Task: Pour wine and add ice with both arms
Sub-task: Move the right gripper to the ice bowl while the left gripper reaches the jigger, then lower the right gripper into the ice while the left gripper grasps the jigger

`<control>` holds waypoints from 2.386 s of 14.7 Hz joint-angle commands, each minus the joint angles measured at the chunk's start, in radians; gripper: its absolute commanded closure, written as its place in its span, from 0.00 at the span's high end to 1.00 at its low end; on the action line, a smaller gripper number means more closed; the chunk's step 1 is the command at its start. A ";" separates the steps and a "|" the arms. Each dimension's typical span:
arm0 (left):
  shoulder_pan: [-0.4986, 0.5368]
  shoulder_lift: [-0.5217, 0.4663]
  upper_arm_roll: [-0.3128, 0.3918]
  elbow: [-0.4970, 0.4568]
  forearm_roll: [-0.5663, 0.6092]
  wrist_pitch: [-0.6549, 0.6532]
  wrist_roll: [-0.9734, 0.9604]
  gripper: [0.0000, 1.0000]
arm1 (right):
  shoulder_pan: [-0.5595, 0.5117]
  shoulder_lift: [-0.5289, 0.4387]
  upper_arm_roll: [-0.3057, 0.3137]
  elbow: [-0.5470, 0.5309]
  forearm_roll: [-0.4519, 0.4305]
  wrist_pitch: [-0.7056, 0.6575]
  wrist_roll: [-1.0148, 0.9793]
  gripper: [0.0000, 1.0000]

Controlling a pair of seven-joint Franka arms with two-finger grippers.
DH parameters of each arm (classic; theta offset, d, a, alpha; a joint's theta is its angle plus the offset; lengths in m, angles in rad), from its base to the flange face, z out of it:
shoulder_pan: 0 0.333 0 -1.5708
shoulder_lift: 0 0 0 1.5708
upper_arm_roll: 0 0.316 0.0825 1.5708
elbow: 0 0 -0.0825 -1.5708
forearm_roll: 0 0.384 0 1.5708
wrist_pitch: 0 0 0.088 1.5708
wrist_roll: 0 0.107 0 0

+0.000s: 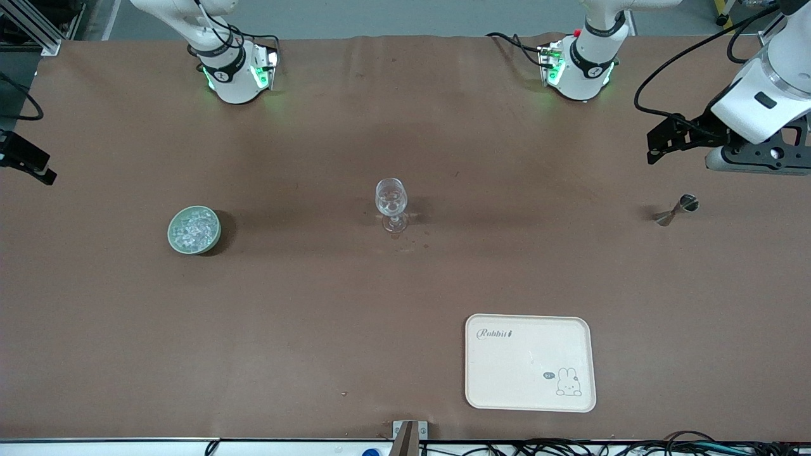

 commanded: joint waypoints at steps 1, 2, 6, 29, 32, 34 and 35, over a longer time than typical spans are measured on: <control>-0.007 -0.024 0.007 -0.019 0.003 0.015 -0.009 1.00 | 0.005 -0.016 -0.004 -0.015 0.003 -0.003 -0.005 1.00; -0.007 -0.024 0.007 -0.019 0.003 0.012 -0.012 1.00 | 0.005 -0.016 -0.004 -0.015 0.003 -0.003 -0.005 1.00; -0.005 -0.013 0.016 -0.016 0.012 0.011 -0.008 1.00 | 0.005 -0.018 -0.004 -0.044 -0.005 -0.013 -0.009 1.00; 0.047 0.683 0.840 0.047 -0.747 0.000 -0.153 1.00 | 0.005 0.157 -0.002 -0.903 -0.011 1.068 -0.007 0.85; 0.082 0.752 0.840 0.042 -0.773 -0.057 -0.161 1.00 | 0.005 0.176 -0.004 -0.918 -0.012 1.094 -0.007 0.69; 0.088 0.795 0.841 0.041 -0.775 -0.070 -0.163 1.00 | 0.008 0.182 -0.002 -0.934 -0.012 1.094 -0.007 0.64; 0.094 0.820 0.840 0.041 -0.775 -0.095 -0.160 1.00 | 0.008 0.180 -0.002 -0.946 -0.012 1.091 -0.007 0.64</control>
